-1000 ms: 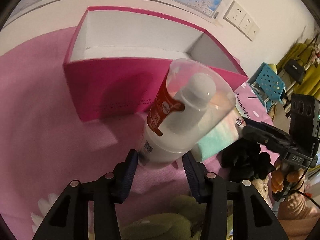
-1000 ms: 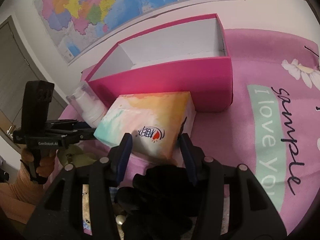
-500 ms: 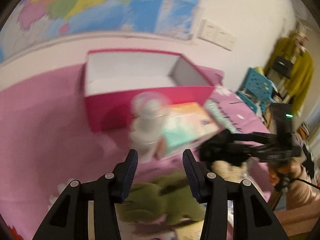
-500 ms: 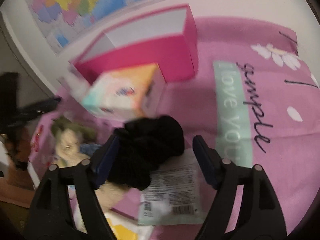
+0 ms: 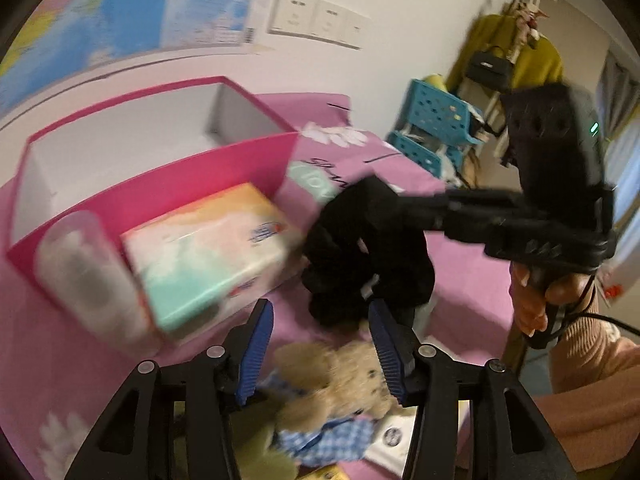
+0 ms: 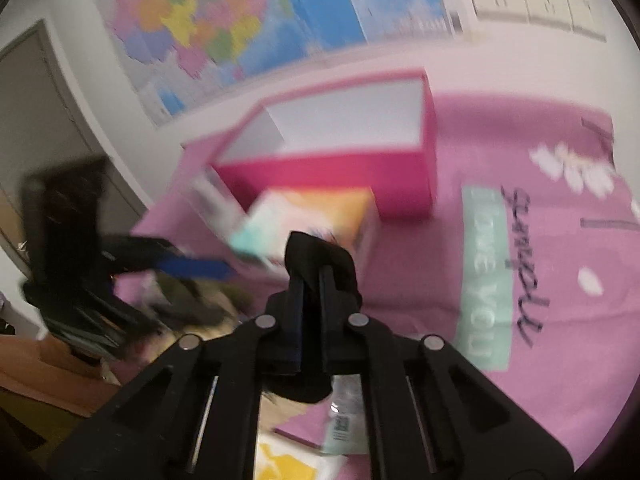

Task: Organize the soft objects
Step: 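Carry the black plush into the pink box and open the right tool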

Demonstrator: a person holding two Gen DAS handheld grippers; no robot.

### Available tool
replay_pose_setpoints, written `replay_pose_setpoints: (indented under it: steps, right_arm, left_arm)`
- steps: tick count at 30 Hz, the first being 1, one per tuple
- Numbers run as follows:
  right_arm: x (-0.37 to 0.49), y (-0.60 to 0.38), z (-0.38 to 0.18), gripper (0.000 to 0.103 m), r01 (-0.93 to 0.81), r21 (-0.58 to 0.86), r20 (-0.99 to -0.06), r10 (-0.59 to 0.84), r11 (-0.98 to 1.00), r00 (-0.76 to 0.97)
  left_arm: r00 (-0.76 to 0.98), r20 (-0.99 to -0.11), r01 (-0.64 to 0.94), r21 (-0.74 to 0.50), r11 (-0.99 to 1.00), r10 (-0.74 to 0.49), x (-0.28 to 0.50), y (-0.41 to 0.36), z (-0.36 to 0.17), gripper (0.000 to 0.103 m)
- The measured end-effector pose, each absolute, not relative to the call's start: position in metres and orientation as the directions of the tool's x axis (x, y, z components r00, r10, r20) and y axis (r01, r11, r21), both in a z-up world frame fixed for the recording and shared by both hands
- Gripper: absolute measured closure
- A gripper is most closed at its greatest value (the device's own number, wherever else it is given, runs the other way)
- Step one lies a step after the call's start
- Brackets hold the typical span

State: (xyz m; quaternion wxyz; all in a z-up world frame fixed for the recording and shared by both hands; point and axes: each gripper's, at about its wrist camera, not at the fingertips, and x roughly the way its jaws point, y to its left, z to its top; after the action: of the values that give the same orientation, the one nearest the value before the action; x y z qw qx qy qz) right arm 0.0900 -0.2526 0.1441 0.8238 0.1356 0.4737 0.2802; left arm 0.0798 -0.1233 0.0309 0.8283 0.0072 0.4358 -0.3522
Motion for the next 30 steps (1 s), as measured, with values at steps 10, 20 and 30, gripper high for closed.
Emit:
replay_pose_setpoints:
  steps: [10, 20, 30]
  right_arm:
    - [0.121, -0.232, 0.189, 0.095, -0.440, 0.477, -0.608, 0.647, 0.761, 0.460]
    - [0.194, -0.232, 0.195, 0.095, -0.411, 0.507, -0.536, 0.651, 0.758, 0.538]
    - [0.251, -0.231, 0.152, 0.095, -0.316, 0.513, -0.599, 0.596, 0.798, 0.534]
  left_arm:
    - [0.423, -0.673, 0.586, -0.308, 0.749, -0.607, 0.104, -0.126, 0.058, 0.050]
    - [0.581, -0.680, 0.468, -0.169, 0.867, -0.446, 0.154, -0.120, 0.102, 0.067]
    - [0.572, -0.754, 0.362, -0.122, 0.924, -0.324, 0.213, -0.131, 0.083, 0.071]
